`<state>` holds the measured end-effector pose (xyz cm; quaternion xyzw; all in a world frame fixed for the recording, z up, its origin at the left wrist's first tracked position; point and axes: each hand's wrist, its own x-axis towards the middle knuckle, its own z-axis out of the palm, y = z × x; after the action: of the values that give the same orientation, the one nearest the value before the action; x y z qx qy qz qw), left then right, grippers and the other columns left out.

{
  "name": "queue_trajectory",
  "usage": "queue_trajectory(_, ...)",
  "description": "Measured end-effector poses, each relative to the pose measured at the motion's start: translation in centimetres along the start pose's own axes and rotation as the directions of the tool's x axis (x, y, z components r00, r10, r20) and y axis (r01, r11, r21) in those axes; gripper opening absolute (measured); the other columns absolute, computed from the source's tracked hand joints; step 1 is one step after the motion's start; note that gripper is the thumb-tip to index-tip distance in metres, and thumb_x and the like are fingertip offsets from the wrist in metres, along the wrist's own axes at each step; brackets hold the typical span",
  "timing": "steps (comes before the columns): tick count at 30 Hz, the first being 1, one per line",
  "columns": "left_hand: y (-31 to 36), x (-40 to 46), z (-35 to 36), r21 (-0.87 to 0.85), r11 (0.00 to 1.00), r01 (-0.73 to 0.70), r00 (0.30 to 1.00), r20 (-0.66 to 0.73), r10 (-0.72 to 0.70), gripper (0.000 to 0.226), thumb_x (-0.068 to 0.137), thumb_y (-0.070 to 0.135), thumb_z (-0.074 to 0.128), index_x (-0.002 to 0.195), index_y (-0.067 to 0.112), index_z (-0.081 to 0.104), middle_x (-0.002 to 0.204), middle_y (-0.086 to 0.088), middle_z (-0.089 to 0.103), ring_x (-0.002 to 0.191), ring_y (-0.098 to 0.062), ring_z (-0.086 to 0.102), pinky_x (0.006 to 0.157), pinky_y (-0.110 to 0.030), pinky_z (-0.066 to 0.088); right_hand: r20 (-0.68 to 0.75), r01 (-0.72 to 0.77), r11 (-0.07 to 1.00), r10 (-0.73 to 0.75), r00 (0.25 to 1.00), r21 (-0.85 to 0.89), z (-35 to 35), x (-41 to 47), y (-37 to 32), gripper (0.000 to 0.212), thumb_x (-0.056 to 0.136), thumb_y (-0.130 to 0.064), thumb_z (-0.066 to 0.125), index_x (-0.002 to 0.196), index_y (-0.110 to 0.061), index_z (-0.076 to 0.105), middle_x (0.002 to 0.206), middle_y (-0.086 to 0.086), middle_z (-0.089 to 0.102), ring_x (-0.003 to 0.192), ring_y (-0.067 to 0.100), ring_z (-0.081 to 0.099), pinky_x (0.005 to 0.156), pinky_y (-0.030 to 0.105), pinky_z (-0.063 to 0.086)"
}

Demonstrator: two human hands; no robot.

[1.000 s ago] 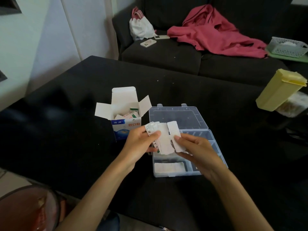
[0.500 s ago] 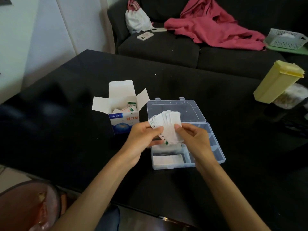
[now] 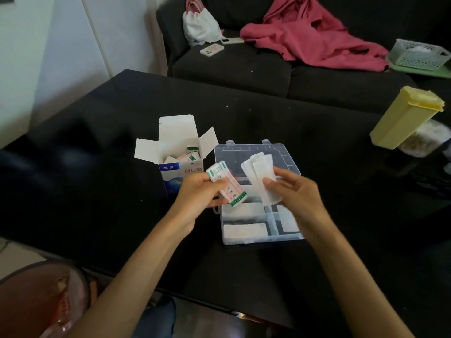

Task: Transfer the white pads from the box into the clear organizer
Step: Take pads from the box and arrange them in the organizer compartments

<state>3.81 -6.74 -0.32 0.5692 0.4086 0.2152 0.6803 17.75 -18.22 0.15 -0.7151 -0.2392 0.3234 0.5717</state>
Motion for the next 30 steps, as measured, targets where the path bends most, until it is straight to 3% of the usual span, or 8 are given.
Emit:
queue_trajectory(2,0.2,0.1,-0.8,-0.022,1.0,-0.019,0.998,-0.055,0.018,0.021,0.091,0.011,0.059,0.111,0.014,0.064,0.103,-0.003,0.07,0.088,-0.011,0.069,0.065,-0.02,0.057,0.118,0.113,0.971,-0.089,0.989,-0.213,-1.7,-0.1,-0.8,0.034,0.086,-0.013,0.062,0.117,-0.026,0.058,0.095,-0.015,0.064,0.085,0.0,0.062,0.064,0.014,0.052)
queue_trajectory(5,0.4,0.1,-2.0,-0.03,0.999,-0.046,0.995,-0.092,0.043,0.026,0.091,0.011,0.058,0.117,0.012,0.063,0.106,-0.002,0.07,0.091,-0.012,0.069,0.068,-0.022,0.058,0.324,0.27,0.836,-0.118,0.939,-0.478,-2.6,-0.5,-1.2,0.035,0.088,-0.016,0.059,0.12,-0.03,0.056,0.111,-0.013,0.06,0.1,0.004,0.058,0.078,0.017,0.051)
queue_trajectory(9,0.1,0.0,-2.6,-0.033,0.998,-0.047,0.992,-0.119,0.042,0.024,0.091,0.011,0.059,0.114,0.016,0.063,0.107,0.0,0.07,0.091,-0.011,0.068,0.065,-0.019,0.057,0.491,0.362,0.71,-0.026,0.871,-0.604,-1.2,-1.1,-0.1,0.03,0.093,-0.017,0.053,0.122,-0.023,0.06,0.124,-0.013,0.054,0.113,0.003,0.051,0.093,0.021,0.044)
queue_trajectory(15,0.1,0.2,-2.6,-0.052,0.997,-0.055,0.992,-0.112,0.049,0.026,0.091,0.011,0.059,0.117,0.015,0.062,0.107,0.0,0.07,0.089,-0.009,0.069,0.065,-0.019,0.056,0.512,0.399,0.673,-0.035,0.858,-0.622,-0.6,-0.7,1.0,0.026,0.092,-0.02,0.056,0.116,-0.026,0.065,0.125,-0.009,0.06,0.114,0.005,0.054,0.1,0.026,0.044)
queue_trajectory(20,0.2,0.5,-2.2,-0.05,0.998,-0.041,0.993,-0.117,0.035,0.026,0.091,0.012,0.06,0.116,0.016,0.062,0.108,0.0,0.069,0.091,-0.01,0.068,0.066,-0.02,0.057,0.522,0.418,0.633,-0.026,0.853,-0.651,-0.2,-0.6,1.6,0.015,0.089,-0.024,0.06,0.1,-0.035,0.061,0.118,-0.012,0.06,0.101,-0.002,0.055,0.094,0.022,0.045)
queue_trajectory(25,0.0,0.7,-2.0,-0.043,0.998,-0.036,0.993,-0.115,0.031,0.025,0.09,0.013,0.061,0.115,0.017,0.062,0.108,0.001,0.068,0.092,-0.012,0.068,0.068,-0.022,0.058,0.483,0.412,0.585,-0.039,0.875,-0.698,-0.2,-0.6,1.6,0.015,0.085,-0.029,0.064,0.1,-0.028,0.069,0.11,-0.01,0.064,0.094,0.002,0.055,0.088,0.021,0.048)
queue_trajectory(30,0.0,0.7,-2.0,-0.05,0.998,-0.044,0.994,-0.103,0.038,0.019,0.09,0.013,0.061,0.108,0.02,0.062,0.096,0.007,0.068,0.088,-0.01,0.068,0.066,-0.022,0.058,0.478,0.463,0.452,-0.089,0.874,-0.763,0.0,-0.8,1.6,0.02,0.085,-0.037,0.063,0.103,-0.031,0.07,0.109,-0.013,0.061,0.096,0.001,0.049,0.086,0.02,0.043)
